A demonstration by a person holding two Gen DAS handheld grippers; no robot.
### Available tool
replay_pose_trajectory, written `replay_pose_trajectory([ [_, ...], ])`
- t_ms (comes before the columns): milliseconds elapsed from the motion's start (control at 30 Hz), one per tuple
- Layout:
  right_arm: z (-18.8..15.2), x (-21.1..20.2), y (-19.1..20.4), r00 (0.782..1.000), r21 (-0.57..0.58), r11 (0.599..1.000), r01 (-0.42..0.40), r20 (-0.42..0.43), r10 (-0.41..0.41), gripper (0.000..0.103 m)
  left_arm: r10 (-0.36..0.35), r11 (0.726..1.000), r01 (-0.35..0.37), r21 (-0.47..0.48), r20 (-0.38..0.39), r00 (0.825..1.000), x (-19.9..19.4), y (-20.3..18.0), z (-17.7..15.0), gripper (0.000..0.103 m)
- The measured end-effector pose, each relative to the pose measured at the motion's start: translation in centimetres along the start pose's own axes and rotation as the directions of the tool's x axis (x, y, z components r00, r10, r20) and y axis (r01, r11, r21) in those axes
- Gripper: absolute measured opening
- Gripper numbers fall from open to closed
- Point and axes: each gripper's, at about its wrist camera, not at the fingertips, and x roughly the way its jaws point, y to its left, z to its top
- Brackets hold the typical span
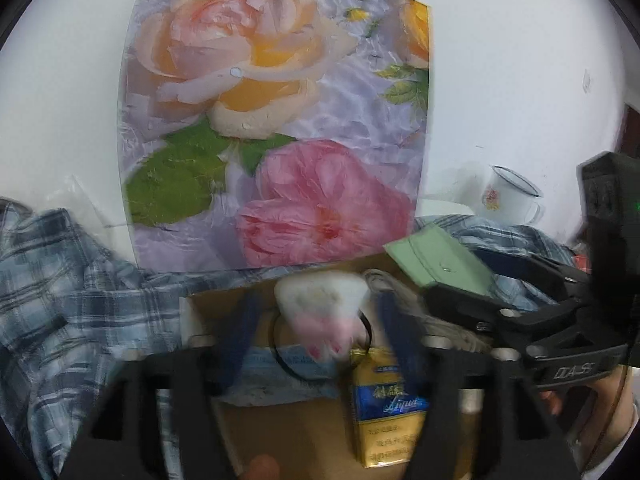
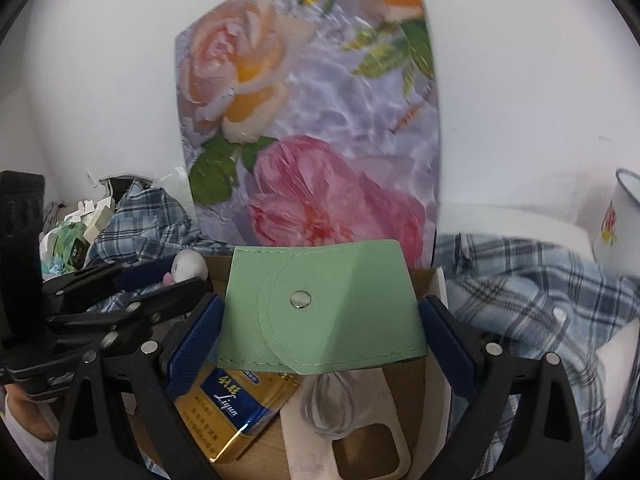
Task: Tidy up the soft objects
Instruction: 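Open both grippers to drop the plush tooth and green pouch into the box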
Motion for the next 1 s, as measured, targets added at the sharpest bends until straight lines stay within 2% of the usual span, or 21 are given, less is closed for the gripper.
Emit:
replay_pose_trajectory([
  [33, 0.0, -0.1, -0.4, 1.0, 0.018, 1.0, -0.006, 0.005, 0.006, 0.099, 0.02, 1.0, -0.02, 0.0, 0.003, 1.0, 0.0, 0.0, 0.0, 0.1],
  [67, 0.1, -0.4, -0.6, 1.0, 0.029, 1.0, -0.002, 0.012, 0.001, 0.101, 0.066, 0.998, -0.066, -0.002, 0.01, 0.998, 0.0, 0.3, 0.1, 0.103],
  [133, 0.4, -1.0, -0.9, 0.999, 0.042, 0.999, 0.028, 0.032, -0.029, 0.103, 0.1, 0.995, -0.1, -0.02, 0.027, 0.995, -0.3, 0.9, 0.3, 0.103],
  [233, 0.7, -1.5, -0.9, 0.999, 0.041, 0.999, 0.031, 0.041, -0.033, 0.103, 0.023, 0.995, -0.02, -0.096, 0.023, 0.999, -0.7, 2.3, 0.5, 0.103],
  [300, 0.8, -1.4, -0.6, 0.999, 0.032, 0.999, 0.03, 0.034, -0.031, 0.103, 0.014, 0.993, -0.011, -0.116, 0.022, 1.0, -0.9, 2.6, 0.6, 0.103],
  [433, 1.0, -1.1, 0.2, 0.999, -0.002, 0.999, 0.033, 0.019, -0.033, 0.103, 0.06, 0.995, -0.057, -0.076, 0.039, 0.997, -1.2, 2.0, 0.7, 0.103],
  [667, 1.4, -1.8, 1.0, 0.998, -0.054, 0.997, 0.06, 0.03, -0.059, 0.103, 0.051, 0.997, -0.049, -0.064, 0.037, 0.998, -1.7, 1.8, 1.2, 0.103],
  [900, 2.3, -3.7, 1.7, 0.997, -0.063, 0.997, 0.04, 0.064, -0.036, 0.103, 0.089, 0.996, -0.088, -0.023, 0.053, 0.995, -3.1, 1.1, 2.0, 0.103],
  [1000, 3.0, -4.8, 2.2, 0.997, -0.07, 0.997, 0.025, 0.08, -0.02, 0.103, 0.082, 0.997, -0.082, -0.002, 0.075, 0.994, -4.2, 0.5, 2.5, 0.103],
])
